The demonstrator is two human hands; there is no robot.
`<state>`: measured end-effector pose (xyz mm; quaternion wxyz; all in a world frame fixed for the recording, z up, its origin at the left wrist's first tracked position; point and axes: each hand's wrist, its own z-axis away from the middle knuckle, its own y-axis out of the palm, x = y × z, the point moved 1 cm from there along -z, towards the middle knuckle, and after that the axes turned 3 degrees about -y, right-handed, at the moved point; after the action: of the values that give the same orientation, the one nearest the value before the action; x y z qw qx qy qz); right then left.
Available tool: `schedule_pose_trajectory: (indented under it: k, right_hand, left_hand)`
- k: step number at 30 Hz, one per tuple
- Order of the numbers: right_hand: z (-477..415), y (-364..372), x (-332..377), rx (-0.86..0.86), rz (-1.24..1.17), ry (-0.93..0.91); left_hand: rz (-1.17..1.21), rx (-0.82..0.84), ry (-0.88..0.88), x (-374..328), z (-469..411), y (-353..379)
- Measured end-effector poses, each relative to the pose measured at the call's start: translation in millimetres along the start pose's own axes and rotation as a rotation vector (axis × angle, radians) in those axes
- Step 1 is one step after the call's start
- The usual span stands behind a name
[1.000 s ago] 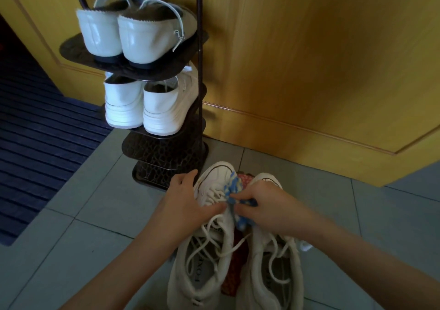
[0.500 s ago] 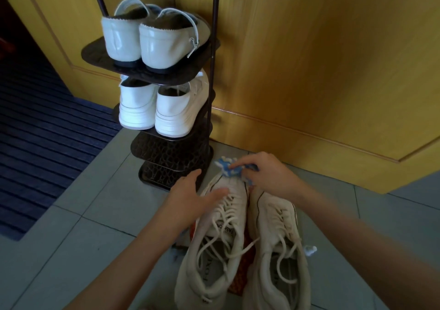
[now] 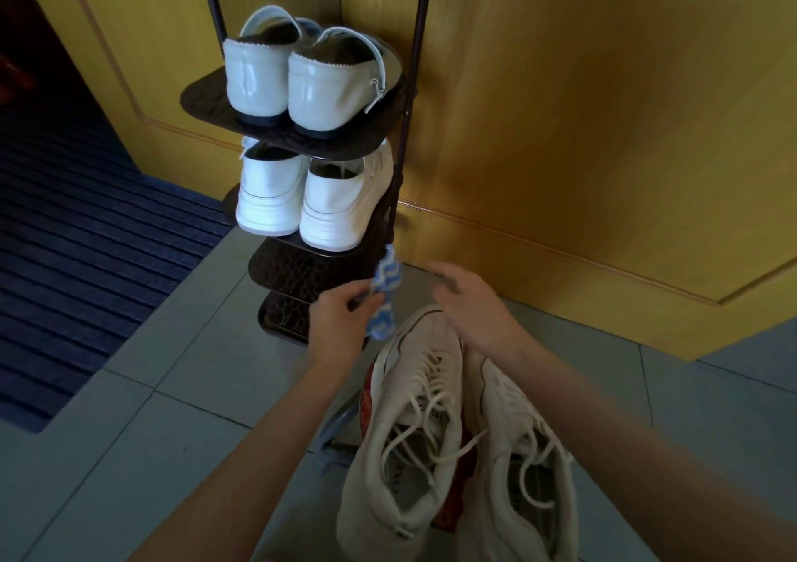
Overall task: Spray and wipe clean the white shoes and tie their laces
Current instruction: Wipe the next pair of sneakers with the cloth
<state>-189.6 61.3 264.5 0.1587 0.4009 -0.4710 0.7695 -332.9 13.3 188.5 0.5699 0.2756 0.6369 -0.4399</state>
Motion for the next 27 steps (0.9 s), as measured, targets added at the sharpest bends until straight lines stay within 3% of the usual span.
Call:
schedule_pose_trajectory:
  k: [4,7,15,19,23,27]
  right_hand:
    - [2,5,-17,0.122,0.243,0.14]
    - [0,13,-24,0.124,0.306,0.123]
    - [-2,18,-41,0.051,0.269,0.098]
    - [0,19,-43,0.021,0.291,0.1]
    - [-1,21,-42,0.026,0.303,0.103]
    - [-2,19,-40,0.044,0.308,0.118]
  left_hand:
    - [-0.098,0.329,0.094,9,2,11]
    - [-0.126,0.428,0.135,18,2,6]
    - [-0.059,0.345,0.333,41,26,-11]
    - [0.002,0.422,0.446,42,45,-24]
    - [-0.21,0.411,0.596,45,54,-36]
    - [-0.33,0.386,0.625,37,52,-32]
